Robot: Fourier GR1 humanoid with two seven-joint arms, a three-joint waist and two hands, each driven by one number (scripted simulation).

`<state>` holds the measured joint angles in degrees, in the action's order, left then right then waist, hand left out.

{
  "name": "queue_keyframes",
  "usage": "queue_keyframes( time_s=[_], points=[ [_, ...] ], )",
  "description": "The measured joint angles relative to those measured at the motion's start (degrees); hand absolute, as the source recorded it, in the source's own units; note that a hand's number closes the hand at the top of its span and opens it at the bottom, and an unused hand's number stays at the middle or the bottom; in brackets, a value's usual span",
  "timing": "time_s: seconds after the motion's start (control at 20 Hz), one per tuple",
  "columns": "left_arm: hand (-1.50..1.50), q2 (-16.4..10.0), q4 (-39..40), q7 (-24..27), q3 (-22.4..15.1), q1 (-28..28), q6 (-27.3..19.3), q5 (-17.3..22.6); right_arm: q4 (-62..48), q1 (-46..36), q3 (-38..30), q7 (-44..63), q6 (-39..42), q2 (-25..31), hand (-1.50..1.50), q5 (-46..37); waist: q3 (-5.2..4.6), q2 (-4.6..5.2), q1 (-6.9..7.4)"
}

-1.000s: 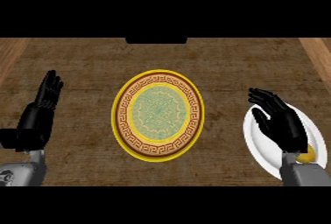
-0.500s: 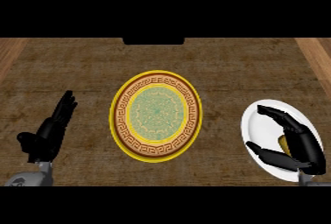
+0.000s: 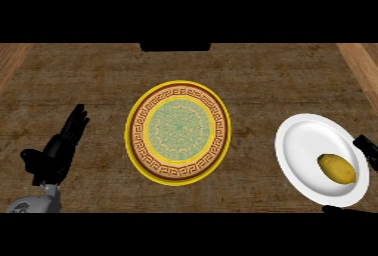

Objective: Pick the lemon from the plate and place it in the plate

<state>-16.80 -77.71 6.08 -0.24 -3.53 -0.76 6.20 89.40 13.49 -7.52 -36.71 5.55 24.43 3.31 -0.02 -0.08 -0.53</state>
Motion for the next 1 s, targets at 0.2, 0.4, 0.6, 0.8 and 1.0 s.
queue_keyframes(
  time_s=[0.2,0.4,0.6,0.8,1.0],
  points=[
    [0.0,0.68,0.12,1.21,-0.15,1.39,0.05,-0.54,1.93,3.53,-2.47,2.39,-0.48,4.31,-1.5,-3.69,-0.02,0.0,0.04],
    [0.0,0.4,-0.43,0.81,0.14,1.4,0.56,-0.33,3.96,5.88,-2.84,7.61,-0.14,9.83,-1.5,-9.49,-0.06,0.03,0.21],
    [0.0,0.15,-0.36,1.08,0.58,1.65,1.22,-0.32,5.89,7.39,-2.37,13.18,1.7,13.74,-1.5,-14.32,-0.06,0.05,0.31],
    [0.0,1.01,0.88,1.27,0.63,0.34,0.93,-1.32,6.28,6.32,-1.36,18.45,4.54,14.44,-1.5,-17.37,-0.03,0.08,0.38],
    [0.0,1.47,-0.92,0.83,0.55,1.69,1.14,-1.78,6.0,3.68,-0.1,24.47,6.33,14.18,-1.5,-21.02,-0.01,0.07,0.58]
  ],
)
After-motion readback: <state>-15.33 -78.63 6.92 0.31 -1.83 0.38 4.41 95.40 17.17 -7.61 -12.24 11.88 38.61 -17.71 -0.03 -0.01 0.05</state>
